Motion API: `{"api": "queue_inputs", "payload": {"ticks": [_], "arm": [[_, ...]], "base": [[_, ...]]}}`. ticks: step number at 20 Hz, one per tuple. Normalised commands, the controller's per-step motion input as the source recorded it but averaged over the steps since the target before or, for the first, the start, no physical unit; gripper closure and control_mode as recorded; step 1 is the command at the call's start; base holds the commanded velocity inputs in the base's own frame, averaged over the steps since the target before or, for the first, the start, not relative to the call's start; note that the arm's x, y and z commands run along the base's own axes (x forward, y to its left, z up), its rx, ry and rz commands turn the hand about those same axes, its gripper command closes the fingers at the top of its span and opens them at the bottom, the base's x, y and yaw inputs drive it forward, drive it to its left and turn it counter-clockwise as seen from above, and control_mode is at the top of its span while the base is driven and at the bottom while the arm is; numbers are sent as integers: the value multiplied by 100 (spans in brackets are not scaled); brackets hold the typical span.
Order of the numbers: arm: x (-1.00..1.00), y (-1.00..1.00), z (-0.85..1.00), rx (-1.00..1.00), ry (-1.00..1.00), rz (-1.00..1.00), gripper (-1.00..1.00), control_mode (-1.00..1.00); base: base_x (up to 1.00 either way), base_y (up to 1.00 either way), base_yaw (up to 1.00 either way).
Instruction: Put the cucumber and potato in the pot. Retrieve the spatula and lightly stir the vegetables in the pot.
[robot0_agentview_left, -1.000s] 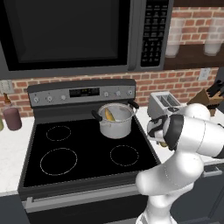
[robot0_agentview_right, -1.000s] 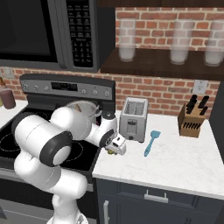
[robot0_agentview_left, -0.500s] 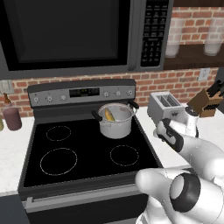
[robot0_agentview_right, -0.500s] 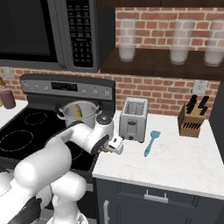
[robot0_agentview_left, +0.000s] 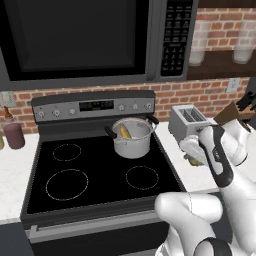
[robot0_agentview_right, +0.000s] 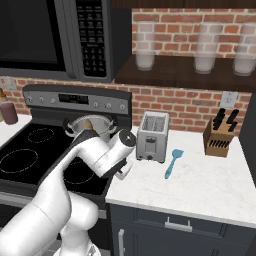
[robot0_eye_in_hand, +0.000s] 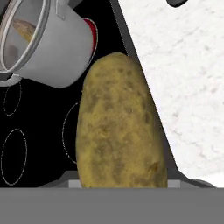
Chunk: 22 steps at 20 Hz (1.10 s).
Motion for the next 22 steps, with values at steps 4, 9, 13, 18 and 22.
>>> {"api": "queue_inputs", "payload": {"ticks": [4,9,13,18,22], "arm": [[-4,10,100,43,30,2,100,-100],[0,46,63,25,29,-6,100,-100],[-9,31,16,24,7,-23,100,-100],[-12,44,0,30,0,-30,100,-100],[0,62,0,30,0,-37,100,-100]], "base": [[0,0,0],[0,0,0],[0,0,0],[0,0,0],[0,0,0]]}}
